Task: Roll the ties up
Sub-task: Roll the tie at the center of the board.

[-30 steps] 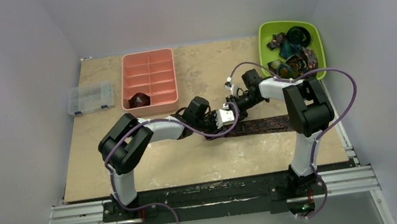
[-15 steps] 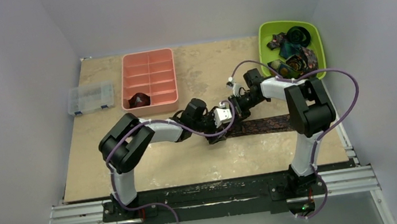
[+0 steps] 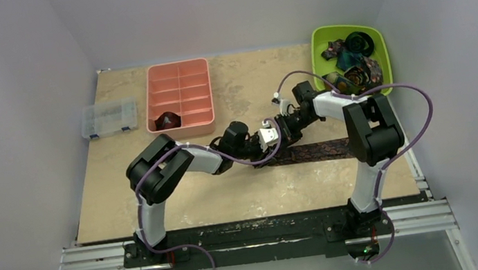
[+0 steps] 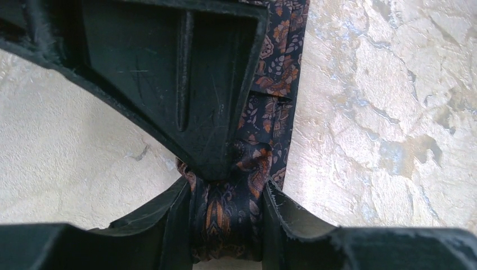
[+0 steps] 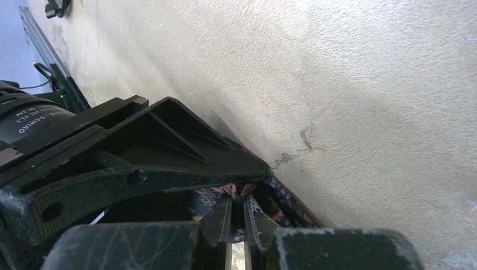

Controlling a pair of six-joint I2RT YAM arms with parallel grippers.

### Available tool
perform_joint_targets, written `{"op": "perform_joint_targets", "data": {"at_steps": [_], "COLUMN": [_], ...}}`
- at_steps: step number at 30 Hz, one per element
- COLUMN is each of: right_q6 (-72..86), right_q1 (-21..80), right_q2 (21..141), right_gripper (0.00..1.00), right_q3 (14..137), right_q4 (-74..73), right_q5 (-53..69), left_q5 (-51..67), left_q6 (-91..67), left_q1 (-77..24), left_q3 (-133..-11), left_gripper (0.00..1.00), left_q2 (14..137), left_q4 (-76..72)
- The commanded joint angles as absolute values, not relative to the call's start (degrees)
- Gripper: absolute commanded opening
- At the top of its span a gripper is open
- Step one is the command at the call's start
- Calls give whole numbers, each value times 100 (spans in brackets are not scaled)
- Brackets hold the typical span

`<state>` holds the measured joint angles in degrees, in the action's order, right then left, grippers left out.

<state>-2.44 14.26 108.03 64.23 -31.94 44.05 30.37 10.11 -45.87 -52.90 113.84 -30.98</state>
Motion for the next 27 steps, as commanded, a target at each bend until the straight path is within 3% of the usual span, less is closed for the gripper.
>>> {"op": "perform_joint_targets", "data": {"at_steps": [1, 6, 10, 15, 21, 27], "right_q6": [-853, -656, -65, 570, 903, 675], "right_q1": [1458, 1335, 1335, 1336, 1281, 1149], "right_q2": [11058, 10618, 10442, 10210, 10268, 11036], "right_gripper": [7, 43, 55, 55, 35, 26], "right_q3": [6790, 6925, 6583, 6091, 5686, 5877], "right_q4": [-3667, -3690, -3053, -2838, -2526, -2477], "right_q5": [3807, 4519, 5227, 5709, 5297, 4605], "left_q5": [2709, 1994, 1731, 1688, 1963, 2194], "left_q6": [1364, 1485, 1610, 1799, 1556, 1347], "left_q1": [-4604, -4613, -4564, -4571, -4468, -4404], "left_q3": [-5134, -4867, -4538, -4806, -5029, -4960], "left_gripper": [26, 22, 22, 22, 21, 22], "left_q2": [11386, 11016, 10688, 10657, 10805, 10508], "left_q4": [-2088, -1031, -614, -171, -9, -331]}}
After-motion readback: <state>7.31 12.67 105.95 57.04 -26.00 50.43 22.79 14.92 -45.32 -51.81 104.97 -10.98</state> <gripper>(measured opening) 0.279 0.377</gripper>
